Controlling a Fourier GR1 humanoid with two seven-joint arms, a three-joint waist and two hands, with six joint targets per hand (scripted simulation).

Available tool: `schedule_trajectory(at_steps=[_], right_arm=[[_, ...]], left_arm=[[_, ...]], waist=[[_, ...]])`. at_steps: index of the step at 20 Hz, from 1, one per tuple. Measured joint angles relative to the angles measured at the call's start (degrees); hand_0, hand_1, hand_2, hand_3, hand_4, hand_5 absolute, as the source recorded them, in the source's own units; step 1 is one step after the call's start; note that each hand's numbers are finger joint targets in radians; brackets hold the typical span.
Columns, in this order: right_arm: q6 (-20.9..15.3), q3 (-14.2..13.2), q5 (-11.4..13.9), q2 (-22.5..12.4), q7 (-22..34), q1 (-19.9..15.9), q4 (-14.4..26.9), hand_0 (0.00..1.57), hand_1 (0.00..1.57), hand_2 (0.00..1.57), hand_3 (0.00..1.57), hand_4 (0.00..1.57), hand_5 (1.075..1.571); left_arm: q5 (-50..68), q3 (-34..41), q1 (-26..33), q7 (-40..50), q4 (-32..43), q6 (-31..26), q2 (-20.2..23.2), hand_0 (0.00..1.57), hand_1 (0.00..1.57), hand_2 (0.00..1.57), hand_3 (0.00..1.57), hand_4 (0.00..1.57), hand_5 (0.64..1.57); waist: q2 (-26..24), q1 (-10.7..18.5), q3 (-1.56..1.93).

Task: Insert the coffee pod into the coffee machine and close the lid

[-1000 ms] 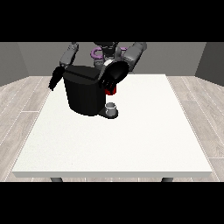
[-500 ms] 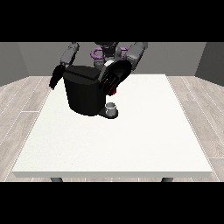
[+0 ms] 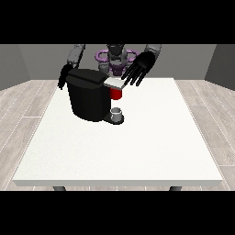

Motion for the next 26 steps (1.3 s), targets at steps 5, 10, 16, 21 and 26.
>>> schedule_trajectory(at_steps=[5,10,16,21,26], right_arm=[[0.62,-0.2,-0.55,0.02,-1.21,5.64,0.62,0.0,0.0,0.0,0.0,0.0,1.571],[1.29,-1.59,-2.47,0.07,-2.06,9.39,0.39,0.0,0.0,0.0,0.0,0.0,1.571],[5.56,-0.86,-5.06,-0.35,-1.52,10.21,-2.7,0.0,0.0,0.0,0.0,0.0,1.571],[8.51,0.41,-4.84,-2.55,0.42,8.87,-5.2,0.0,0.0,0.0,0.0,0.25,1.571],[9.8,-0.85,-4.78,-5.04,1.42,6.0,-4.27,0.0,0.0,0.0,0.0,0.0,1.571]], left_arm=[[7.28,5.14,5.89,-1.31,-0.29,-0.33,-5.61,0.0,0.0,0.0,0.0,0.37,1.571],[18.74,13.49,14.62,-3.66,0.7,-1.08,-14.28,0.0,0.0,0.0,0.0,0.07,1.571],[25.46,17.73,24.81,-5.44,2.0,-2.77,-20.27,0.0,0.0,0.0,0.0,0.37,1.571],[27.28,17.55,31.09,-5.25,0.99,-4.03,-22.46,0.0,0.0,0.0,0.0,0.42,1.571],[31.51,15.05,33.81,-2.35,-3.32,-4.84,-23.8,0.0,0.0,0.0,0.0,0.37,1.571]], waist=[[-7.37,3.08,-0.09],[-15.47,8.5,-0.16],[-23.89,13.78,-0.1],[-27.45,17.04,-0.07],[-27.65,19.94,-0.04]])
